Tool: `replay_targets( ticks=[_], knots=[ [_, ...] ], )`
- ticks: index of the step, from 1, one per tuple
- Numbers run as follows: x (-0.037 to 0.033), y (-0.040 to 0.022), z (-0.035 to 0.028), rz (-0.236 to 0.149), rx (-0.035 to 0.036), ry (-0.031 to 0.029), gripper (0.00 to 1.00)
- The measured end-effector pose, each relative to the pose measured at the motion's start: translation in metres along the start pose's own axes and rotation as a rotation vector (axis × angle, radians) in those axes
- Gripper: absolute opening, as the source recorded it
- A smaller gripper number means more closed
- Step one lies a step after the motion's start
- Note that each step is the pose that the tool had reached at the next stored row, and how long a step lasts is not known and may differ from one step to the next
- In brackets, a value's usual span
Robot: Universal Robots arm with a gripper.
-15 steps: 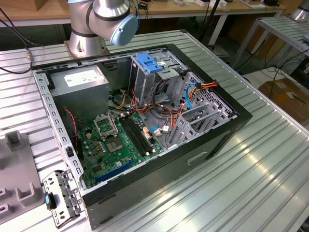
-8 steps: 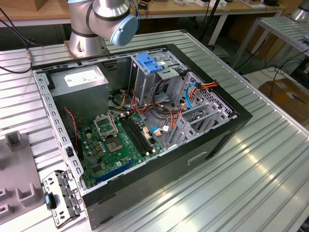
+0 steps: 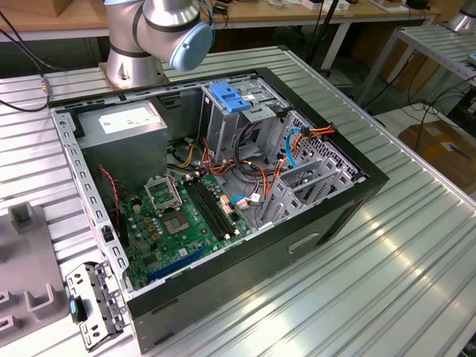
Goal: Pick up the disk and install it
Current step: 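Pick up the disk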
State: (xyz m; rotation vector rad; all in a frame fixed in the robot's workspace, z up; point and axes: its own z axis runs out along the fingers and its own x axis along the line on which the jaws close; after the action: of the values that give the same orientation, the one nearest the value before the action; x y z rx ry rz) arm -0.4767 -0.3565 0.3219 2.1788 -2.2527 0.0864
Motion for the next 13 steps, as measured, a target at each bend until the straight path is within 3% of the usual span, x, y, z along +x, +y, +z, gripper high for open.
replay_targets(
  ticks=[13],
  knots=[
    [0.0004, -0.0013, -0.0099, 0.000, 0.0015, 0.0075, 0.37]
  ],
)
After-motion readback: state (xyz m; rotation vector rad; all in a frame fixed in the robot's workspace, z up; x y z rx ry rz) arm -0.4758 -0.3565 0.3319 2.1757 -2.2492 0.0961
